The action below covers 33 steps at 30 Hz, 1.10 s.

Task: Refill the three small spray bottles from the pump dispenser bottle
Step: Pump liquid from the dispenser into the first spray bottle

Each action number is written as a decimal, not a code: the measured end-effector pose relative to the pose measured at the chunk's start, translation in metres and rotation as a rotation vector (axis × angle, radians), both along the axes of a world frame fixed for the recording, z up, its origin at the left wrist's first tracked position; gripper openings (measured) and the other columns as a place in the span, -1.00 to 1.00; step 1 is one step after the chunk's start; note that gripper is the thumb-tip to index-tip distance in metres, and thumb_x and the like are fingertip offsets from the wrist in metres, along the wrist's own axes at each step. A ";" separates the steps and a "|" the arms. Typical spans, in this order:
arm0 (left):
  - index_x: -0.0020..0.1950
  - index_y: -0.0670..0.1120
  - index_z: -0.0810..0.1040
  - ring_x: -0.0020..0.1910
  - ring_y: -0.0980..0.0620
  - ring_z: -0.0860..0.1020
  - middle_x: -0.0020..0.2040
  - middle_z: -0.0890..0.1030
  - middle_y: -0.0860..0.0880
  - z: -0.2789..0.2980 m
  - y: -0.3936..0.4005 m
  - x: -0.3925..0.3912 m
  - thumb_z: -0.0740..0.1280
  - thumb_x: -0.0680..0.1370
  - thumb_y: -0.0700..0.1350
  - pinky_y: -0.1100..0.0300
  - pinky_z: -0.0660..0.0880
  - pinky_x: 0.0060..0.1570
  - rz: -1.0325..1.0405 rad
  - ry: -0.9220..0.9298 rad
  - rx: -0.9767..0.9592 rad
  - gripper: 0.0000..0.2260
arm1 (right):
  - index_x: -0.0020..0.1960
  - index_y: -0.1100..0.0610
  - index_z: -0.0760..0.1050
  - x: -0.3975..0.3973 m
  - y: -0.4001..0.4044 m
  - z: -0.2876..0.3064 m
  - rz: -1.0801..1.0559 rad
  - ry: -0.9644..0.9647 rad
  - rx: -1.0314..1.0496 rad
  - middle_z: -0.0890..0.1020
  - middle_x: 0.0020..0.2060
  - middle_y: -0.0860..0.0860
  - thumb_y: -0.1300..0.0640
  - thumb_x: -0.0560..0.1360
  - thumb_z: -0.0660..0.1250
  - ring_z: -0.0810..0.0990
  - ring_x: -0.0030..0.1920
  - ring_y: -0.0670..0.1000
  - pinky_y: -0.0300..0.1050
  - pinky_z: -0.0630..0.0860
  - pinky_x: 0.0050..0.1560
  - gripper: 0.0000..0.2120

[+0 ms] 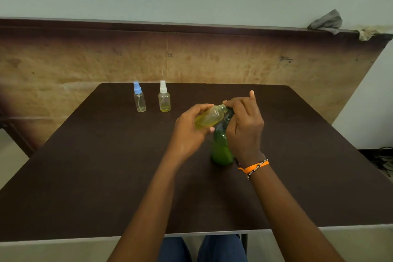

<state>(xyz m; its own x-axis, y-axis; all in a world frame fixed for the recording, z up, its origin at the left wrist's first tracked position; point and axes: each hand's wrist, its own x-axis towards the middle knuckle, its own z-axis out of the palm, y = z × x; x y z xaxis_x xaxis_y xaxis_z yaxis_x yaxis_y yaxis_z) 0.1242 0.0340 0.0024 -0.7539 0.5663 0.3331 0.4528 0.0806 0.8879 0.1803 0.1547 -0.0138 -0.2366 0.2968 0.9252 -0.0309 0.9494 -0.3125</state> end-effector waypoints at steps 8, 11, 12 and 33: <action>0.19 -0.04 0.54 0.12 0.11 0.55 0.11 0.61 0.04 0.000 -0.002 0.000 0.44 0.35 -0.37 0.06 0.50 0.18 -0.016 -0.010 0.015 -0.54 | -0.09 0.37 0.59 0.004 -0.002 -0.008 -0.135 -0.036 0.130 0.60 -0.21 0.21 0.35 0.49 0.05 0.59 -0.19 0.16 0.08 0.20 0.43 -0.68; 0.20 -0.04 0.54 0.12 0.11 0.55 0.11 0.61 0.04 0.000 -0.002 0.000 0.44 0.35 -0.37 0.07 0.50 0.18 -0.011 -0.012 0.013 -0.54 | -0.09 0.37 0.59 0.002 -0.002 -0.008 -0.112 -0.022 0.117 0.59 -0.23 0.21 0.34 0.49 0.03 0.59 -0.19 0.16 0.05 0.20 0.44 -0.66; 0.20 -0.05 0.54 0.12 0.11 0.55 0.11 0.61 0.04 -0.001 -0.002 0.000 0.44 0.35 -0.37 0.09 0.50 0.18 -0.010 -0.011 0.011 -0.54 | -0.10 0.37 0.59 0.001 -0.002 -0.009 -0.108 -0.009 0.106 0.58 -0.25 0.21 0.34 0.50 0.03 0.59 -0.19 0.15 0.03 0.20 0.45 -0.66; 0.18 -0.06 0.55 0.12 0.10 0.55 0.10 0.61 0.03 0.001 -0.004 -0.001 0.45 0.34 -0.37 0.04 0.51 0.16 0.003 -0.004 -0.016 -0.54 | -0.21 0.35 0.54 -0.005 -0.004 -0.007 -0.040 0.040 0.092 0.51 -0.30 0.20 0.40 0.44 0.06 0.36 -0.22 0.04 -0.08 0.40 -0.28 -0.72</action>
